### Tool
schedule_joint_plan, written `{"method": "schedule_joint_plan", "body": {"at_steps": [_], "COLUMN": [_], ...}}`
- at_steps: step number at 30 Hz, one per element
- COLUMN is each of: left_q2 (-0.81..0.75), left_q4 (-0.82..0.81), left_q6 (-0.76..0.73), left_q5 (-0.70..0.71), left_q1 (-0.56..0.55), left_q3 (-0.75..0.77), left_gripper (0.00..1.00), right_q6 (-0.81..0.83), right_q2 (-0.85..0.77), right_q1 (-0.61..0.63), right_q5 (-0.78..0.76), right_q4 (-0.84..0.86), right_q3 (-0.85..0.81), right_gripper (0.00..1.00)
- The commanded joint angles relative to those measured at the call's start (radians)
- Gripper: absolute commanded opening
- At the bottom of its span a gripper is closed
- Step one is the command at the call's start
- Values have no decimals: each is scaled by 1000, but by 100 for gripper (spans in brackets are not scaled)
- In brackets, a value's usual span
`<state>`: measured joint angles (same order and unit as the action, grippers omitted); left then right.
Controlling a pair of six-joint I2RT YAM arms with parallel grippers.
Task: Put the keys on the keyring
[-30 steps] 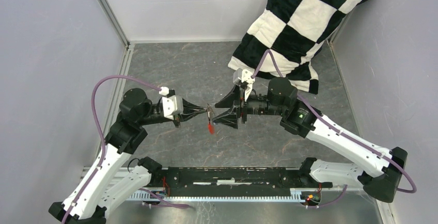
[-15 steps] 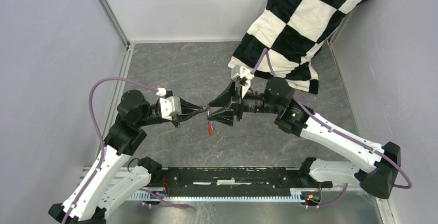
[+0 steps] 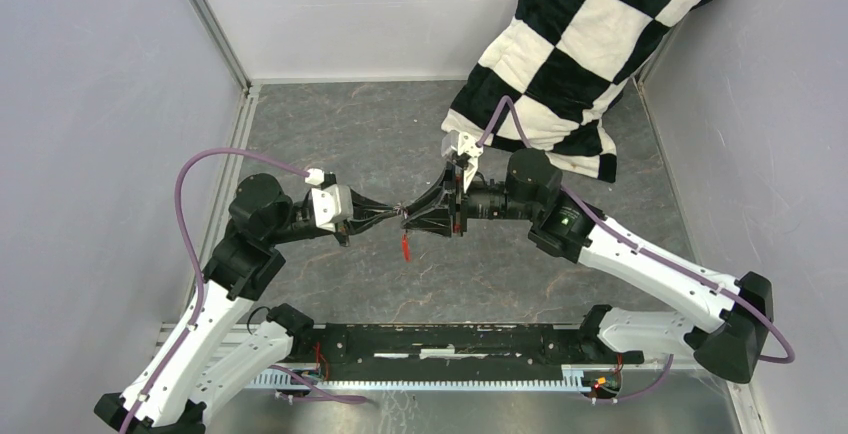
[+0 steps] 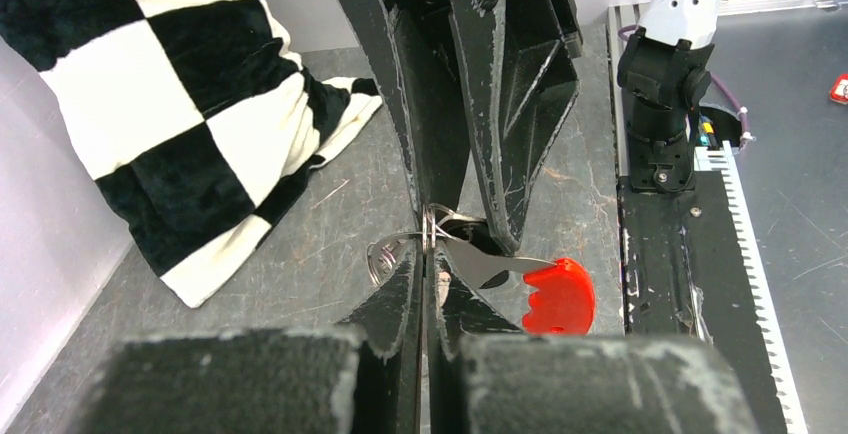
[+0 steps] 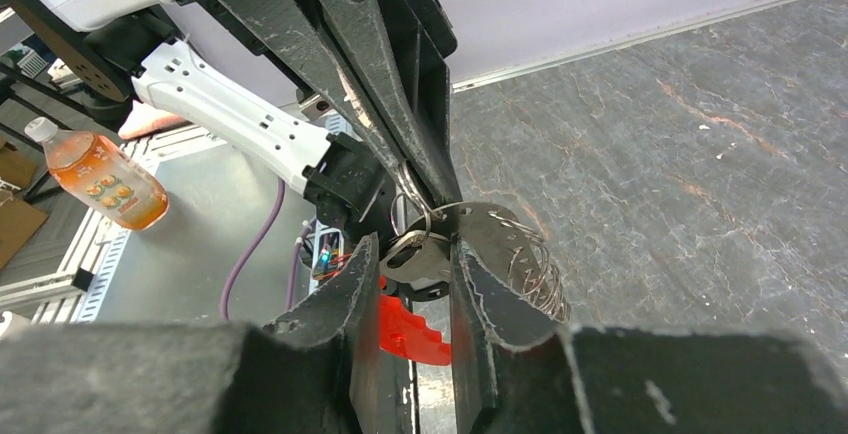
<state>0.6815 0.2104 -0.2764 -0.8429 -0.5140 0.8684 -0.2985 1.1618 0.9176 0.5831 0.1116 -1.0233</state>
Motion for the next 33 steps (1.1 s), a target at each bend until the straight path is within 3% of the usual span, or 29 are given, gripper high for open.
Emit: {"method": "schedule_joint_plan", "body": {"at_steps": [1,11,33], "left_q2": [-11,-16,-30], "left_q4": [-29,-21,-82], "left_q6": [7,4,48], "left_q5": [-2,-18,-57], "left_q1": [-2,-2,-2], "left_q3": [3,6,8], "left_gripper": [2,2,2], "right_q6": [32,51,74], "right_q2": [-43,-72,-56], "right_q1": [0,-2,-6], "right_q5": [-7,-9,29], "right_q4": [-18,-50,-138], "right_q3": [-15,-2,24], "right_gripper": [15,3,1]}}
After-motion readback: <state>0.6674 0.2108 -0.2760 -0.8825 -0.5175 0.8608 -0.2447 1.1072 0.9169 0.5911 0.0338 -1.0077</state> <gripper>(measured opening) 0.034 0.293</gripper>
